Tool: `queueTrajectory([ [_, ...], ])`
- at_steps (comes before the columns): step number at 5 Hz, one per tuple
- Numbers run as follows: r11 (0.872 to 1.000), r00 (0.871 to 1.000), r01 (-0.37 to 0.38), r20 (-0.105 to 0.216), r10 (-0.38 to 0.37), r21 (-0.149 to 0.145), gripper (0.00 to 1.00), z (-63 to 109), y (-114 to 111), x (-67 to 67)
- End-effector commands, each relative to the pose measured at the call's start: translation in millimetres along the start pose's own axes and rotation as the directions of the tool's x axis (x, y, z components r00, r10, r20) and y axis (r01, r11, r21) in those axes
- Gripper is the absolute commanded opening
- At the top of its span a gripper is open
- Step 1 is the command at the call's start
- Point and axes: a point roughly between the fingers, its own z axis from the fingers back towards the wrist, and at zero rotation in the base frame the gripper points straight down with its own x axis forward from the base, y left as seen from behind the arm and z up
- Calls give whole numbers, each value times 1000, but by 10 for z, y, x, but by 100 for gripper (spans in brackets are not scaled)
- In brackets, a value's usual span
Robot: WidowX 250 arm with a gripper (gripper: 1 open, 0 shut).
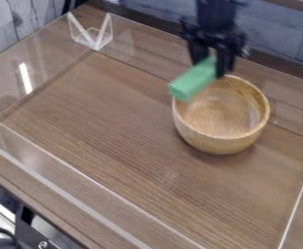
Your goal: Put green stick into wooden bowl
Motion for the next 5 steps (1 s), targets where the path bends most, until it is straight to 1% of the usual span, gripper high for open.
queueTrajectory([
  [1, 997, 996, 79, 48, -79, 17, 0, 92, -86, 71],
  [2, 997, 997, 73, 38, -73, 14, 0, -1, -146, 69],
  [3, 998, 998, 61, 33, -62, 13, 100, -43, -174, 76],
  [4, 999, 999, 35, 36, -35, 12, 100, -74, -106, 101],
  [5, 1000, 999, 0, 50, -1, 21, 100, -48, -25, 106],
])
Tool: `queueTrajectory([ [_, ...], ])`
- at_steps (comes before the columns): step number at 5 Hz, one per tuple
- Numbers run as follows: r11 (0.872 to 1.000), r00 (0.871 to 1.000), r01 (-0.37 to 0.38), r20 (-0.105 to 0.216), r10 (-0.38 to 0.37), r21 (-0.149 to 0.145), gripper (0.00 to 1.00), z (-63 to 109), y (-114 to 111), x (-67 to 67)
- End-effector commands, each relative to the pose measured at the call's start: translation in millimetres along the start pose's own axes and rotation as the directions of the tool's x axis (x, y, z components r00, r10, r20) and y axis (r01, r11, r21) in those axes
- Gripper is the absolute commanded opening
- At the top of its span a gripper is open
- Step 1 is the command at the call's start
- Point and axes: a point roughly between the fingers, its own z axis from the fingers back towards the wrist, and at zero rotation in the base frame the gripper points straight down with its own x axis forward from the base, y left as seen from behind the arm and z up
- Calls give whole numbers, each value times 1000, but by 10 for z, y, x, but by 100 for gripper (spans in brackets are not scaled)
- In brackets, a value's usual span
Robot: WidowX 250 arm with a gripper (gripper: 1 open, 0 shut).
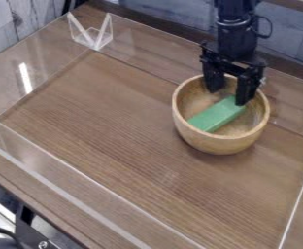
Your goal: Put green stick into wooden bowl
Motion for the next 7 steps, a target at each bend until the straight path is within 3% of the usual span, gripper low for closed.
queueTrajectory([
  [1, 999, 998, 32, 58, -33, 20, 100, 92, -23, 109],
  [3, 997, 995, 80, 53, -81, 21, 100, -108, -102, 144],
  [5, 988, 986, 156, 50, -157, 18, 100, -71, -68, 116],
  [7, 980, 979, 196, 47, -197, 14, 100, -36, -174, 91],
])
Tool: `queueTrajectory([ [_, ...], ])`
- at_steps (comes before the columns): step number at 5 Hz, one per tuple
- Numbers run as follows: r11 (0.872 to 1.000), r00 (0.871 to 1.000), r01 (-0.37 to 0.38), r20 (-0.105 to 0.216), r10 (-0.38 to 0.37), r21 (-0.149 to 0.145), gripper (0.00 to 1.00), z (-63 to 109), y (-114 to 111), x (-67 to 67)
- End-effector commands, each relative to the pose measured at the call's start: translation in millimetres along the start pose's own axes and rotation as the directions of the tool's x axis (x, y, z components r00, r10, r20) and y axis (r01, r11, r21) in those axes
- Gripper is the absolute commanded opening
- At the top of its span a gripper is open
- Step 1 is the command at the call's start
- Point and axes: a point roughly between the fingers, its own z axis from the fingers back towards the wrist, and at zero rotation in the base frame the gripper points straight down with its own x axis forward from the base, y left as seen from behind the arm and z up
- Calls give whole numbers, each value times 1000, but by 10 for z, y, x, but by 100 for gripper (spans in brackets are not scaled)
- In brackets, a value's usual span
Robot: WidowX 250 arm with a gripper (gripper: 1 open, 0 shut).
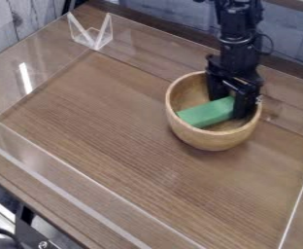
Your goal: Put green stick into wooden bowl
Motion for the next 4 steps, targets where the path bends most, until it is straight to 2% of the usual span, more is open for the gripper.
queueTrajectory([
  [1, 999, 995, -9, 99, 5, 38, 100, 560, -59, 120],
  [2, 996, 987, -62, 155, 52, 61, 100, 968, -22, 133],
  [3, 988, 971, -125, 216, 104, 85, 100, 1159, 68, -15],
  [4, 974, 954, -196, 253, 163, 110, 100, 1213, 228, -219],
])
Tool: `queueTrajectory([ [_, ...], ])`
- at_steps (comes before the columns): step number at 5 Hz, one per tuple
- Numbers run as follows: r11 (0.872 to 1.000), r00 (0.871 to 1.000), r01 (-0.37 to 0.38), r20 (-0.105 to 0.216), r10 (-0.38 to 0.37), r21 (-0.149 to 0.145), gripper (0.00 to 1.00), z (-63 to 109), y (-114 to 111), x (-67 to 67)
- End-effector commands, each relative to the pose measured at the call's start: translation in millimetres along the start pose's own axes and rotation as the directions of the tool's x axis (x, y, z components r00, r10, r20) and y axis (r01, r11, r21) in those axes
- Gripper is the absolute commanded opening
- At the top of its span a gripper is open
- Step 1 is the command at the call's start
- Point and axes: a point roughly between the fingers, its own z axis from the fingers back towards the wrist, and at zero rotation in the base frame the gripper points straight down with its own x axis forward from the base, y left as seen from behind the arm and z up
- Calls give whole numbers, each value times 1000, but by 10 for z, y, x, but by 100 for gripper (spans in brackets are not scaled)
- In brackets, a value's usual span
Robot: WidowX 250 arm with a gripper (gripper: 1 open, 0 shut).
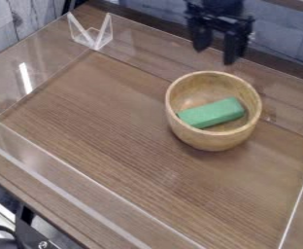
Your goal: Put green stick into wooden bowl
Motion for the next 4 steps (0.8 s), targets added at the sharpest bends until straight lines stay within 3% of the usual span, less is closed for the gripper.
queueTrajectory([
  [1, 998, 997, -34, 71, 30, 48, 100, 194, 209, -95],
  [3, 976, 980, -187, 93, 178, 108, 100, 316, 554, -273],
  [4, 968, 974, -217, 92, 206, 123, 100, 208, 721, -341],
])
